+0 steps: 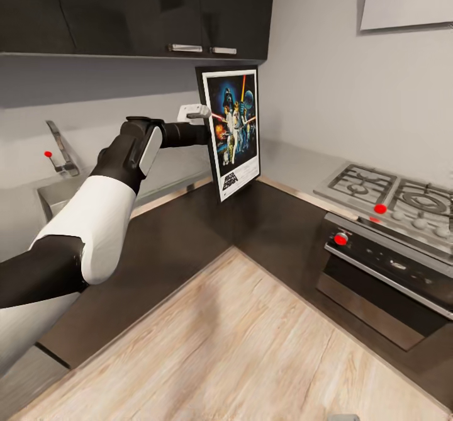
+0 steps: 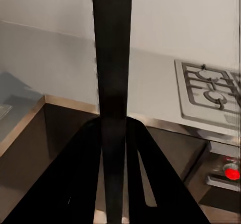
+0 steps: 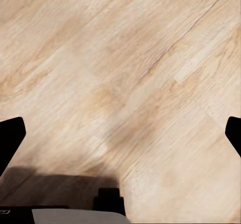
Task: Pick up the poster from the kitchen countertop and hang it on one of the wall nails in the kitchen.
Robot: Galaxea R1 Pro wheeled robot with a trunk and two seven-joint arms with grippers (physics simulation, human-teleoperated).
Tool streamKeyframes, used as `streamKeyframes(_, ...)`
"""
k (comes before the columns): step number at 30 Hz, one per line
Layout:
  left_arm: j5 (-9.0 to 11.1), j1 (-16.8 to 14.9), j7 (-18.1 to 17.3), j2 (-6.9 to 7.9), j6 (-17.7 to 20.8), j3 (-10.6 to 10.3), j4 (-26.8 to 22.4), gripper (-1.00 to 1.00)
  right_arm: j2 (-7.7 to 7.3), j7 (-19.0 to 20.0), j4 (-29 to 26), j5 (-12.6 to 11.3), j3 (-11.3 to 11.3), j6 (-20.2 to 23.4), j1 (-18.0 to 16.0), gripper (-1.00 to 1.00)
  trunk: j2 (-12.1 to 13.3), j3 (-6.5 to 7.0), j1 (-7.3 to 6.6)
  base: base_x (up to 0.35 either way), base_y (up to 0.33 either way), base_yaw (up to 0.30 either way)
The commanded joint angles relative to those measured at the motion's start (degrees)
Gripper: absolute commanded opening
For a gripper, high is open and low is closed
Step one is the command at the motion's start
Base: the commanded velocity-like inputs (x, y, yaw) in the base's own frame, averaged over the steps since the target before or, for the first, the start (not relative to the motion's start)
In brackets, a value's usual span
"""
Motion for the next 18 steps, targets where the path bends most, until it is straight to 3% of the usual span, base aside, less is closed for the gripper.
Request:
streamKeyframes(1,-0.08,-0.03,-0.07,0.00,0.28,0.03,-0.11,-1.00,-0.02,0.01,0.01,0.05,0.05,-0.15,-0.02,1.00,-0.03,-0.05,-0.04,-0.341,0.000,0.000)
streamKeyframes(18,-0.08,0.10,-1.87,-0.09,0.46,-1.47,-1.10,-1.00,-0.02,0.01,0.10,0.09,0.10,-0.17,-0.02,1.00,-0.03,-0.05,-0.04,-0.322,-0.013,0.000)
